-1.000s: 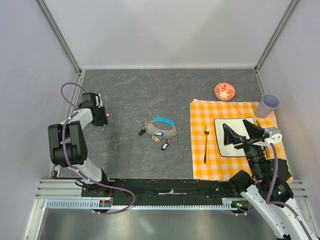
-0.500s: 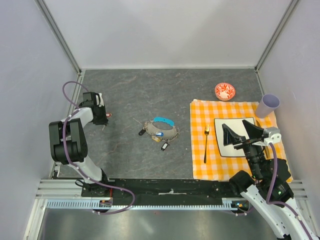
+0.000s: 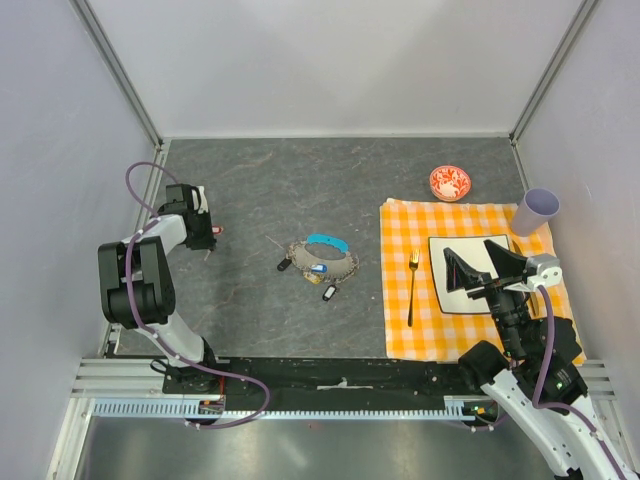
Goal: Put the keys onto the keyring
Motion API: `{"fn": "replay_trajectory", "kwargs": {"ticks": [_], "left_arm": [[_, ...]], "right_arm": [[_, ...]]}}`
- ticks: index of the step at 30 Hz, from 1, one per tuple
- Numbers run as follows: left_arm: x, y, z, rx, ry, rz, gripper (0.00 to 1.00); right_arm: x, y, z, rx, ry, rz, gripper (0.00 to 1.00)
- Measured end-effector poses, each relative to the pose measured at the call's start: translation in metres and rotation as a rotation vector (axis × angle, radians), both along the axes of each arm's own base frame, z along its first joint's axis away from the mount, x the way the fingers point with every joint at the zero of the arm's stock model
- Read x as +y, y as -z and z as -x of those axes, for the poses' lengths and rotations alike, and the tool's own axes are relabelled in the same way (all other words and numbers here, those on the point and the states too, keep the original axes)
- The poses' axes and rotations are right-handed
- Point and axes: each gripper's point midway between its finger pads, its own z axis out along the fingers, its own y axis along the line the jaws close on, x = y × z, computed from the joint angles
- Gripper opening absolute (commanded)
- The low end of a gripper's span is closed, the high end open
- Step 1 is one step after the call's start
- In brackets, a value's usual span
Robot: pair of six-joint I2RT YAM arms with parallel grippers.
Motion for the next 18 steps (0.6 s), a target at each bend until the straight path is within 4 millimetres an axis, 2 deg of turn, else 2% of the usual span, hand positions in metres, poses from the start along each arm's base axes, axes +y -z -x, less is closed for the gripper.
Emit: {"fn": "replay_trajectory", "kwargs": {"ticks": [2,18], "left_arm": [[0.0001,0.0002,0.0,0.0,0.007,-0.003,0.18],[-0.0031,0.0002,-0.0015,-0.006,0.046,0.006,0.16]], "right_arm": [[0.0001,0.0,0.0,0.0,0.0,0.0,0.98],[0.0018,0.0001,0.0006,0.0,-0.01,0.001,0.98]]}}
